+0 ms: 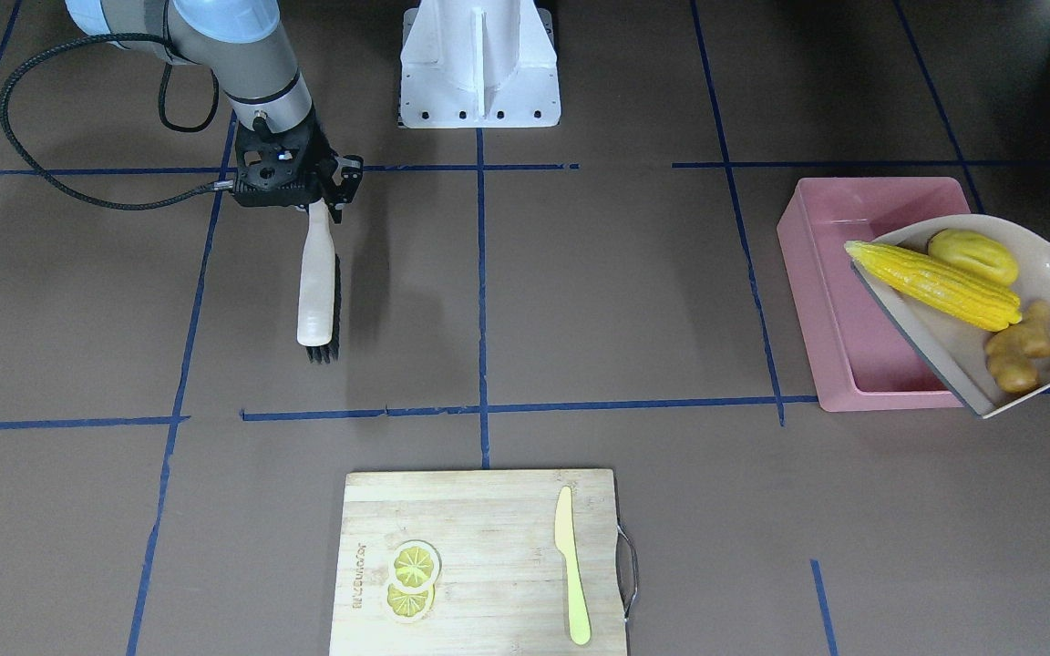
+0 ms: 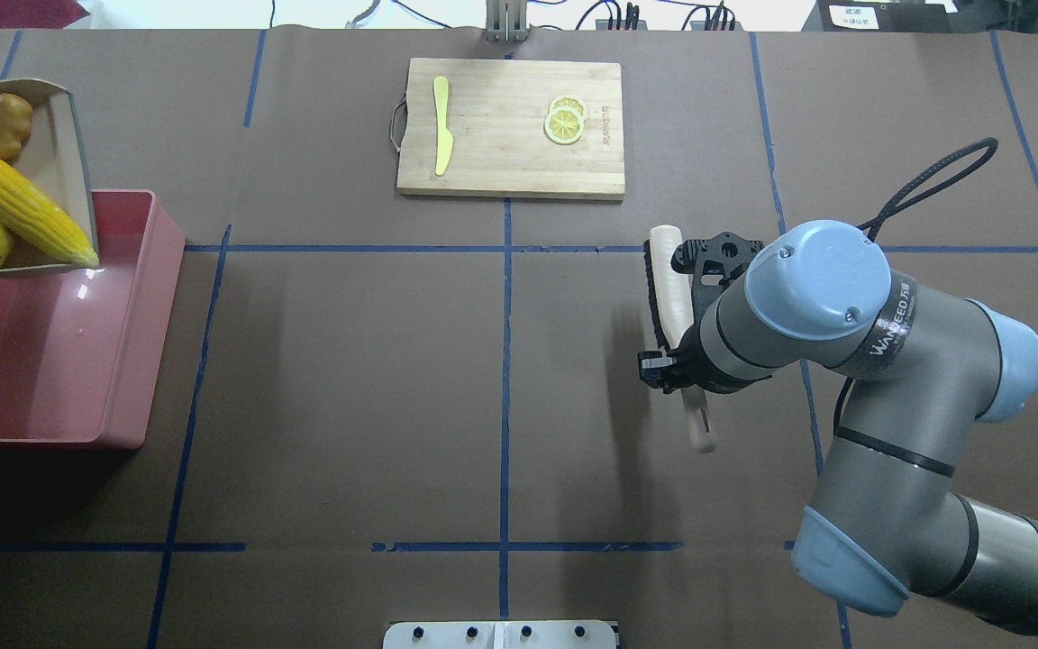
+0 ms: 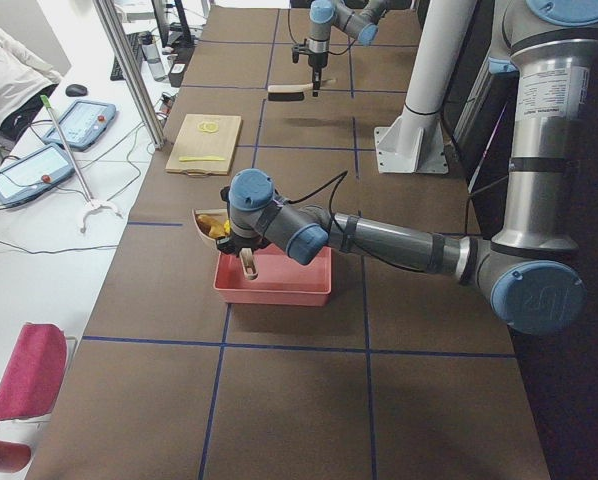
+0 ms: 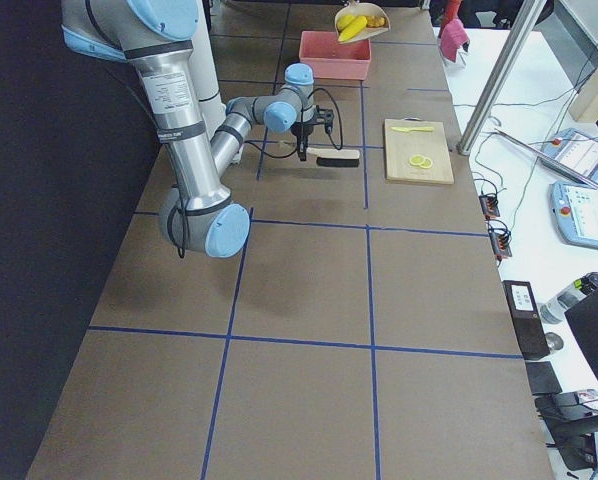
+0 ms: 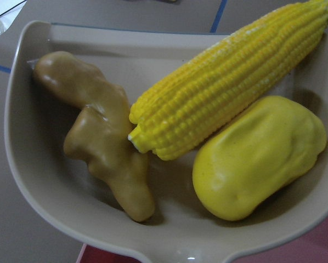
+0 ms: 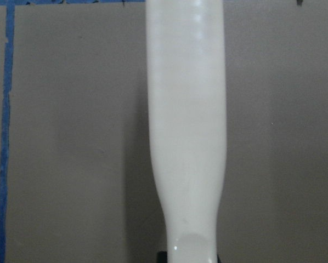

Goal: Sweep and dump trash into bin
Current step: 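Tilt the dustpan with the left gripper to dump produce into the pink bin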

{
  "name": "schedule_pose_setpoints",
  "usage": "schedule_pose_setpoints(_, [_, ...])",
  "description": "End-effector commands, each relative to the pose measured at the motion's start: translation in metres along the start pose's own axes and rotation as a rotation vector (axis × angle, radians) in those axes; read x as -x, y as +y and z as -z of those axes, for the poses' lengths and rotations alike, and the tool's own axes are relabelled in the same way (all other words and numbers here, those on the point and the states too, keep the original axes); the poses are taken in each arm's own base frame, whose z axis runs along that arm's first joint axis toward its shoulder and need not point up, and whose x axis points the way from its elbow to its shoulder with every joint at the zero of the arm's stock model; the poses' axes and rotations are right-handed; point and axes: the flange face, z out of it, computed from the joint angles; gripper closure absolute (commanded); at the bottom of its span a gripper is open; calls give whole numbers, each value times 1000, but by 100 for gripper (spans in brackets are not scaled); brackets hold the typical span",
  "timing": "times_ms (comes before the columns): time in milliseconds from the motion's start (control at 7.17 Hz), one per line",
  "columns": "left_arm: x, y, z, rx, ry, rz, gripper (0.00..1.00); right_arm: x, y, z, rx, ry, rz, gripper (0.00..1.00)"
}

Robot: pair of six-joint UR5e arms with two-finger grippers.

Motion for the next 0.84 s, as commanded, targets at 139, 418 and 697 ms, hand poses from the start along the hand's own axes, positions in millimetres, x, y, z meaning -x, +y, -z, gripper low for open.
schedule_pose_setpoints(139, [11,29,14,114,-51,-135,100,-3,1,-2,3,5,0,100])
schedule_pose_setpoints(418, [18,39,15,260,-64,-258,100,-2,2,-4,7,6,0,100])
schedule_pose_setpoints(697, [22,45,15,343,-52,-403,100,-4,3,-7,11,13,-2,100])
